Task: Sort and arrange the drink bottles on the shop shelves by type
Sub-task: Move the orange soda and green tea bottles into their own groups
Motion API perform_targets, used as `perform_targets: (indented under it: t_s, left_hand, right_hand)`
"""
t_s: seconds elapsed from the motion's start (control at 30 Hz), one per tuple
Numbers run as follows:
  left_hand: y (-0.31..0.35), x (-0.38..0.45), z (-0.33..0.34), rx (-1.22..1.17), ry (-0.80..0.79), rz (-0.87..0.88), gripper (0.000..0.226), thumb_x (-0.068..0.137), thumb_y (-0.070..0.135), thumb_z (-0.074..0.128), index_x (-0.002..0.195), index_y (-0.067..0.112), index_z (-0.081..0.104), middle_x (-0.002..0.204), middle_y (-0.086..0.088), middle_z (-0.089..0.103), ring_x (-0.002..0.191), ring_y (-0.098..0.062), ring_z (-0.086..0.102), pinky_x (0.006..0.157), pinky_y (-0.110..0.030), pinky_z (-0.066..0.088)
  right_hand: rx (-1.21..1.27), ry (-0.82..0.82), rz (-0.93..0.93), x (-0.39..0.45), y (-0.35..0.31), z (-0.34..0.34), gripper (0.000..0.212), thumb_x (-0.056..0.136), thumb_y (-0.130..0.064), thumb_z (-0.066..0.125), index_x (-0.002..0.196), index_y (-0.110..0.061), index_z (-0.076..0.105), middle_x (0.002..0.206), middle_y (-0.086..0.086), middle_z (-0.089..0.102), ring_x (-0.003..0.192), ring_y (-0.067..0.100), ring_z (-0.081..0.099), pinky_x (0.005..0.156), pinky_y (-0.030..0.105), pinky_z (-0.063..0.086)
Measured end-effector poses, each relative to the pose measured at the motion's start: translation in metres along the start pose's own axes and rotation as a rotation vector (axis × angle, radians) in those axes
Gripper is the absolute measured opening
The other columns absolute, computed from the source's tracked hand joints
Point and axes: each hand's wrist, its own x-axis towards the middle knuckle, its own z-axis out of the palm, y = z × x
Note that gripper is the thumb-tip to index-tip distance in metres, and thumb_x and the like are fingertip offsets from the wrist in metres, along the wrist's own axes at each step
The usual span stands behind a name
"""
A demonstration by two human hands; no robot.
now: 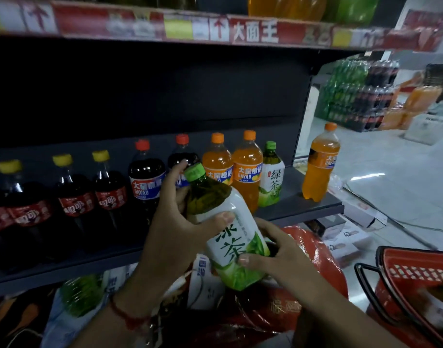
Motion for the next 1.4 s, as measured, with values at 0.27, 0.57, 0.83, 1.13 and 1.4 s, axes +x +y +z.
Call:
perform_targets:
  t_s: [0.27, 0.57, 0.83, 1.13, 1.4]
  left_hand:
    - [0.100, 0.052, -0.004, 0.203, -0.159, 0.327, 0.094, 0.072, 0.037, 0.086, 0.139, 0.059, 0.024, 0.135, 0.032, 0.048, 0.124, 0.010, 0.050, 0.092, -0.012, 0.048]
    - [0.221, 0.093, -0.016, 0.999, -0.269, 0.529, 0.104, 0.066, 0.068, 0.074, 0.134, 0.077, -0.004, 0.154, 0.026, 0.009, 0.133, 0.000, 0.025, 0.108, -0.034, 0.040]
    - [0.298, 0.169, -0.025, 1.247, -0.119, 0.787, 0.105, 0.062, 0.070, 0.075, 0.147, 0.049, 0.019, 0.138, 0.006, 0.047, 0.120, -0.014, 0.048, 0.098, -0.042, 0.046]
    - [0.300, 0.260, -0.027, 1.255, -0.079, 0.736, 0.098, 0.067, 0.049, 0.085, 0.145, 0.041, 0.026, 0.137, 0.003, 0.048, 0.115, -0.016, 0.053, 0.088, -0.038, 0.054]
    - [0.267, 0.297, -0.020, 1.337, 0.008, 0.719, 0.070, 0.084, 0.045, 0.072, 0.144, 0.034, 0.037, 0.138, 0.002, 0.050, 0.116, -0.020, 0.056, 0.090, -0.039, 0.054]
  right_hand:
    - [0.299, 0.098, -0.189, 0.002, -0.087, -0.006, 0.069, 0.054, -0.020, 0.087, 0.118, -0.028, 0.063, 0.102, -0.002, 0.076, 0.092, 0.017, 0.073, 0.070, 0.027, 0.059]
    - [0.326, 0.108, -0.433, 0.027, -0.181, -0.023, 0.057, 0.072, -0.018, 0.081, 0.124, -0.029, 0.063, 0.114, 0.004, 0.072, 0.104, 0.026, 0.069, 0.085, 0.045, 0.057]
    - [0.113, 0.098, -0.635, 0.083, -0.266, -0.041, 0.052, 0.082, -0.021, 0.074, 0.131, -0.027, 0.055, 0.114, -0.006, 0.071, 0.102, 0.009, 0.069, 0.078, 0.024, 0.057]
    - [-0.360, 0.289, -0.591, 0.170, -0.320, -0.059, 0.041, 0.084, -0.039, 0.070, 0.121, -0.026, 0.062, 0.109, -0.008, 0.069, 0.096, 0.004, 0.065, 0.078, 0.024, 0.057]
    - [-0.360, 0.464, -0.455, 0.189, -0.320, -0.051, 0.038, 0.088, -0.038, 0.067, 0.122, -0.026, 0.054, 0.096, -0.011, 0.062, 0.086, 0.006, 0.063, 0.069, 0.026, 0.055]
